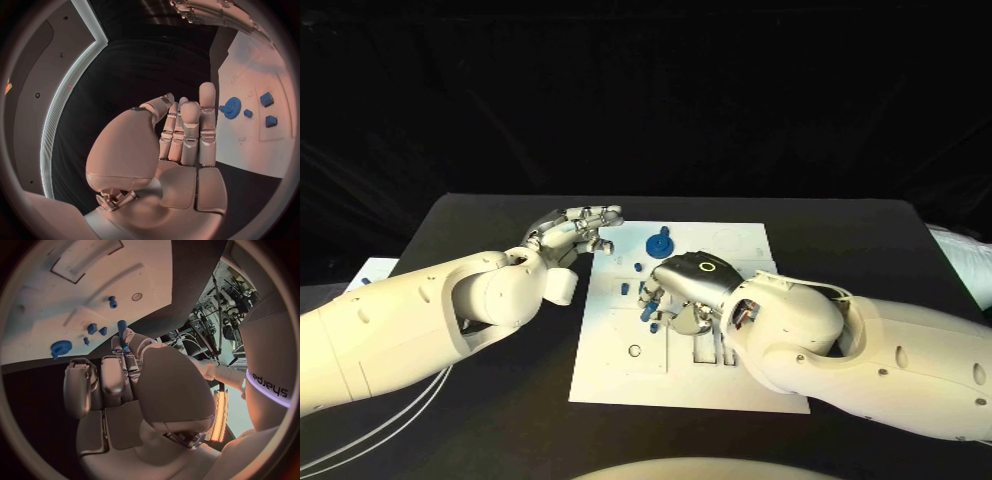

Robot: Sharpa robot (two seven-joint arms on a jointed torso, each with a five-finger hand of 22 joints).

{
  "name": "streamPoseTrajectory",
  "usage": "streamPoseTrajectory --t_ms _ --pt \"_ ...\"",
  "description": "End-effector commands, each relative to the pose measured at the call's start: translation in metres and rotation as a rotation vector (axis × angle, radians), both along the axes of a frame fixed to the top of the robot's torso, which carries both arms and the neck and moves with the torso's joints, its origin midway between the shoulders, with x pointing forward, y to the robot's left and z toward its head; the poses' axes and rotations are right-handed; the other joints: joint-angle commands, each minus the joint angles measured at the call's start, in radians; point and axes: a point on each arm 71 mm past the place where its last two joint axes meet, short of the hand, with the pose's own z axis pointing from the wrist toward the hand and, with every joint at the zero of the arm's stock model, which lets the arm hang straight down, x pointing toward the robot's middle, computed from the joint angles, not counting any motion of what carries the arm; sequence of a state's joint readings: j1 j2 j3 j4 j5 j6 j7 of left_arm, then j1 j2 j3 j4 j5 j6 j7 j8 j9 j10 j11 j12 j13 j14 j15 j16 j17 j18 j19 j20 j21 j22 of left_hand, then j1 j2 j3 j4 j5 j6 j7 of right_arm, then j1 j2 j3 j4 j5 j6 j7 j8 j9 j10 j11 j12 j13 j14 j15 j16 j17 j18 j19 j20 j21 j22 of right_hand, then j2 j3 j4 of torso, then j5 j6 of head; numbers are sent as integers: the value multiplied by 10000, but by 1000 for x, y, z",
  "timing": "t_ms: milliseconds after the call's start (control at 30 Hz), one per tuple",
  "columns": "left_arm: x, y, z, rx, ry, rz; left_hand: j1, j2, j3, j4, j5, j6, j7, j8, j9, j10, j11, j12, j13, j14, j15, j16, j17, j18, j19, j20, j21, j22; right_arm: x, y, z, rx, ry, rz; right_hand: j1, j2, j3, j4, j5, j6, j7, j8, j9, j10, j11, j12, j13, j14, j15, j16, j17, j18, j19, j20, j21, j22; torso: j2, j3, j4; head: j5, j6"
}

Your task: Assemble the parts on the task board

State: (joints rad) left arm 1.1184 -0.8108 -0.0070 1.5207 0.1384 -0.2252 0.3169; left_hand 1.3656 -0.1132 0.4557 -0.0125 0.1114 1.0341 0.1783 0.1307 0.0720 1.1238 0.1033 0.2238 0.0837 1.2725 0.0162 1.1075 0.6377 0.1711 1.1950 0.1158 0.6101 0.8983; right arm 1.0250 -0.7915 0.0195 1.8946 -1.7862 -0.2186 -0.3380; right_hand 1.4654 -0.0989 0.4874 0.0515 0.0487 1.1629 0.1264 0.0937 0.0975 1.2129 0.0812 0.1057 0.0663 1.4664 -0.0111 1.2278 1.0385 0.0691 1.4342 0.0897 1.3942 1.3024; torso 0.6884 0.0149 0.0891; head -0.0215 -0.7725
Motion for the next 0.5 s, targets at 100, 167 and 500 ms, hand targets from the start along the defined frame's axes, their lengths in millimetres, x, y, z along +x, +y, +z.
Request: streamPoseTrajectory --t_ms 100,167,500 --pt "-1 -3 1 -124 -115 -174 91 1 -27 -34 21 -87 10 60 -12 -99 -3 56 -5 -79 2 -3 -17 109 60 -5 -44 -16 -4 9 -14 -187 400 503 98 43 81 -33 74 -22 44 -49 7 232 -164 -74 15 295 -35 47 -14 -79 35 -11 15 -15 -1 -2 -31 122 -67" --pt "-1 -3 2 -126 -114 -179 91 1 -27 -34 21 -87 10 60 -12 -99 -3 56 -5 -79 2 -3 -17 109 60 -5 -44 -16 -6 12 -19 -243 556 569 90 42 97 -45 78 -32 54 -58 7 227 -157 -88 15 294 -30 49 -17 -79 33 -7 16 -14 -5 -6 -34 138 -88" --pt "-1 -3 2 -125 -106 -186 91 1 -27 -34 21 -87 10 60 -12 -99 -3 56 -5 -79 2 -3 -17 109 60 -5 -44 -16 -8 17 -30 -743 906 733 23 24 115 -60 80 -48 78 -80 9 211 -133 -129 17 288 -11 49 -29 -75 21 7 7 -28 -8 23 -11 203 -140"
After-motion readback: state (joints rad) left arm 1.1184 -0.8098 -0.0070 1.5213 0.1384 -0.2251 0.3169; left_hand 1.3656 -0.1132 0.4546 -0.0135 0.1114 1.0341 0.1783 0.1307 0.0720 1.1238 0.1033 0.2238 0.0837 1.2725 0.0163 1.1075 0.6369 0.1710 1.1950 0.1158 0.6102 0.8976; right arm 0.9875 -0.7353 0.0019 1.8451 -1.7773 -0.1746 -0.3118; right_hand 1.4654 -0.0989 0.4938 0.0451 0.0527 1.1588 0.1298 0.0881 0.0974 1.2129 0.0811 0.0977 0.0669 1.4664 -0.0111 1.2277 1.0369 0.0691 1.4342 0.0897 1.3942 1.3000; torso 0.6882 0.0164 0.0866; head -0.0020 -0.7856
